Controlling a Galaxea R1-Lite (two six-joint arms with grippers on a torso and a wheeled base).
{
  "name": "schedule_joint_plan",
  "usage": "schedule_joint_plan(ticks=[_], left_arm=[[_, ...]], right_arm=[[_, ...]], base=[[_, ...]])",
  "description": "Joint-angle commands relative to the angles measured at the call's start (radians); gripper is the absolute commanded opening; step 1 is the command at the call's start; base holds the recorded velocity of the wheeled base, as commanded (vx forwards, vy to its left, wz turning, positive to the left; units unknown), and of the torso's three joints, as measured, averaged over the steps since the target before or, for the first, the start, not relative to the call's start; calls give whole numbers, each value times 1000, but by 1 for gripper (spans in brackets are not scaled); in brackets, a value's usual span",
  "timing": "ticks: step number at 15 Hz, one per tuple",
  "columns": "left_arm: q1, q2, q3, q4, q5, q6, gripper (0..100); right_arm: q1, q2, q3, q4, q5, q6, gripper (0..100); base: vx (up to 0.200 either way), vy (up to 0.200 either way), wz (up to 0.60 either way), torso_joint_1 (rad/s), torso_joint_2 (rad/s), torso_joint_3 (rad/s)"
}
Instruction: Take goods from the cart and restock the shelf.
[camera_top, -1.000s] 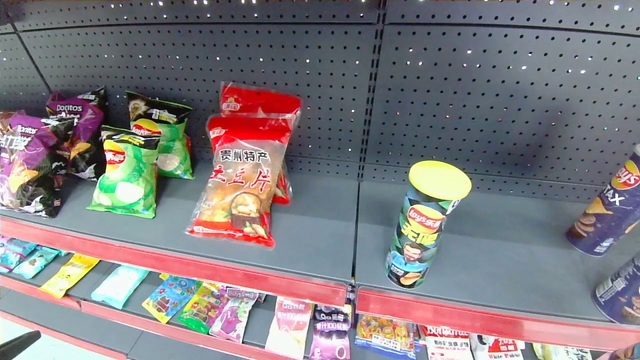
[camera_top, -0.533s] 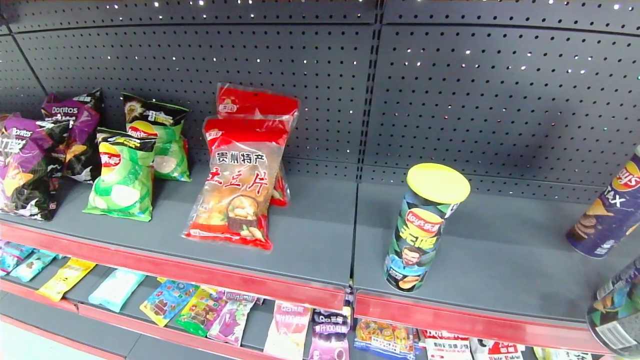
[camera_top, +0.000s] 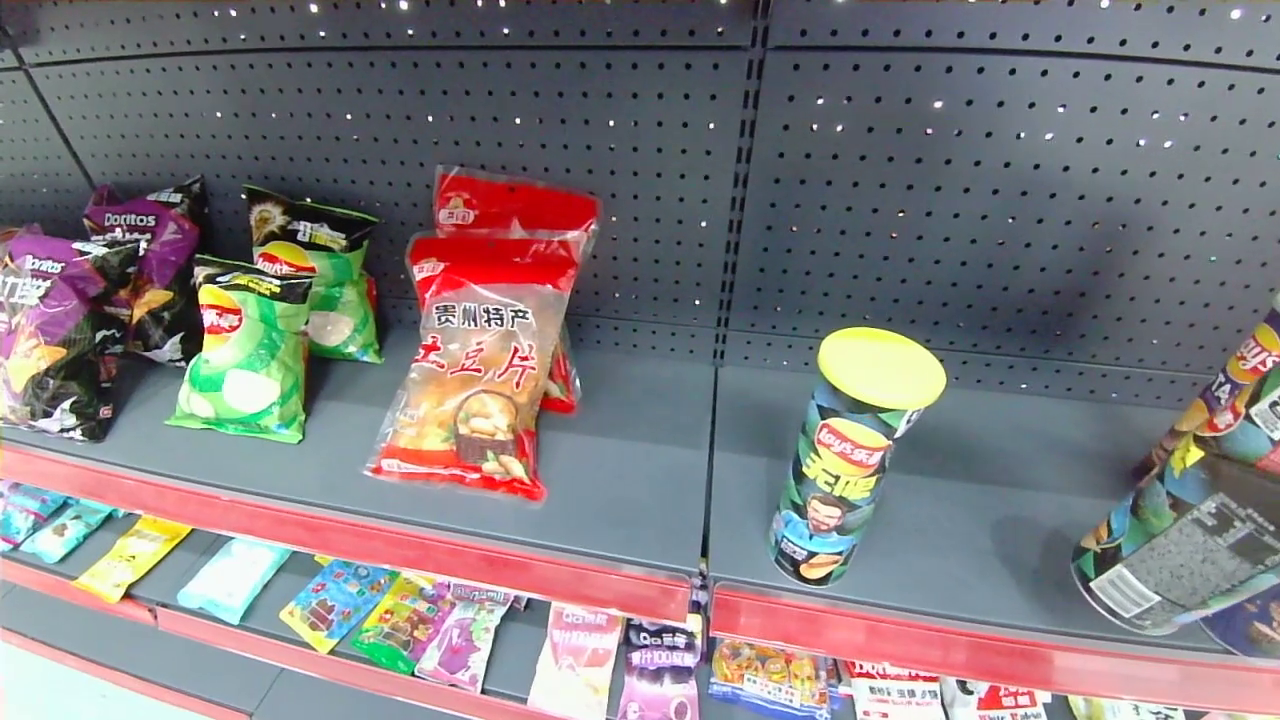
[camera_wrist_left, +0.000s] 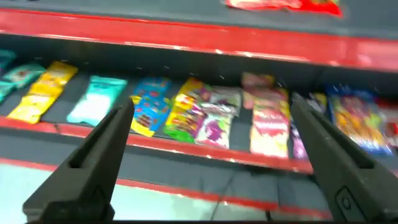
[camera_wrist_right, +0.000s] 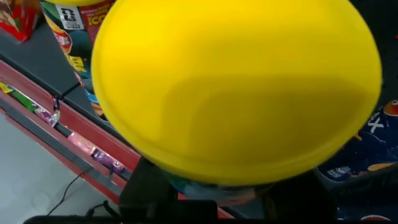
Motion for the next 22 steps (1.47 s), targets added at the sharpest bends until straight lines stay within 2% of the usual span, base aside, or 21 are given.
schedule_joint_plan(ticks=[1, 3, 4, 5, 6, 7, 8, 9, 10, 13, 14, 15, 16, 17, 18, 19, 20, 21, 22], left_arm=[[22, -40, 45, -128, -9, 3, 100], [22, -38, 43, -82, 1, 11, 100], [24, -38, 42, -77, 43, 12, 100], [24, -38, 43, -80, 80, -5, 100], [24, -38, 43, -82, 87, -46, 100], [24, -40, 43, -86, 81, -65, 100], [24, -40, 45, -128, 4, -23, 100], [24, -40, 45, -152, -69, 64, 100], [25, -40, 43, -149, -42, 95, 100], [47, -6, -11, -19, 149, 93, 100], [71, 3, -29, 20, 185, 93, 100], [154, 22, -47, 69, 218, 93, 100], [263, 20, -38, 78, 219, 93, 100], [346, 25, -38, 78, 218, 89, 100], [378, 19, -35, 76, 207, 75, 100], [322, -43, -26, 62, 23, 9, 100], [331, -46, 23, -23, -86, -2, 100], [331, -44, 45, -115, -152, -8, 100], [331, -44, 45, -68, -217, -6, 100]], right_arm=[[2, 30, -5, -1, 0, 0, 0], [2, 39, -8, -2, 2, -2, 0], [2, 46, -11, -10, 2, -2, 0], [2, 58, -8, -28, 0, 0, 0], [0, 67, -5, -44, 0, 0, 0], [0, 73, -3, -51, 0, 0, 0], [0, 84, -8, -51, 0, 0, 0], [2, 85, -8, -51, 0, 0, 0], [2, 85, -6, -51, 0, 0, 0], [0, 84, -5, -51, 0, 1, 0], [0, 84, -3, -51, 0, 1, 0], [-1, 84, -3, -51, 0, 4, 0], [-1, 84, 0, -51, 0, 6, 0], [-1, 82, 1, -51, 0, 6, 0], [-1, 82, 1, -51, 0, 8, 0], [-1, 82, 1, -51, 0, 9, 0], [-3, 82, 4, -51, 0, 11, 0], [-3, 81, 8, -51, 0, 11, 0], [-3, 84, 6, -51, 0, 11, 0]], base=[[0, 0, 0, 0, 0, 0], [0, 0, 0, 0, 0, 0], [0, 0, 0, 0, 0, 0], [0, 0, 0, 0, 0, 0], [0, 0, 0, 0, 0, 0], [0, 0, 0, 0, 0, 0], [0, 0, 0, 0, 0, 0], [0, 0, 0, 0, 0, 0], [0, 0, 0, 0, 0, 0], [0, 0, 0, 0, 0, 0], [0, 0, 0, 0, 0, 0], [0, 0, 0, 0, 0, 0], [0, 0, 0, 0, 0, 0], [0, 0, 0, 0, 0, 0], [0, 0, 0, 0, 0, 0], [0, 0, 0, 0, 0, 0], [0, 0, 0, 0, 0, 0], [0, 0, 0, 0, 0, 0], [0, 0, 0, 0, 0, 0]])
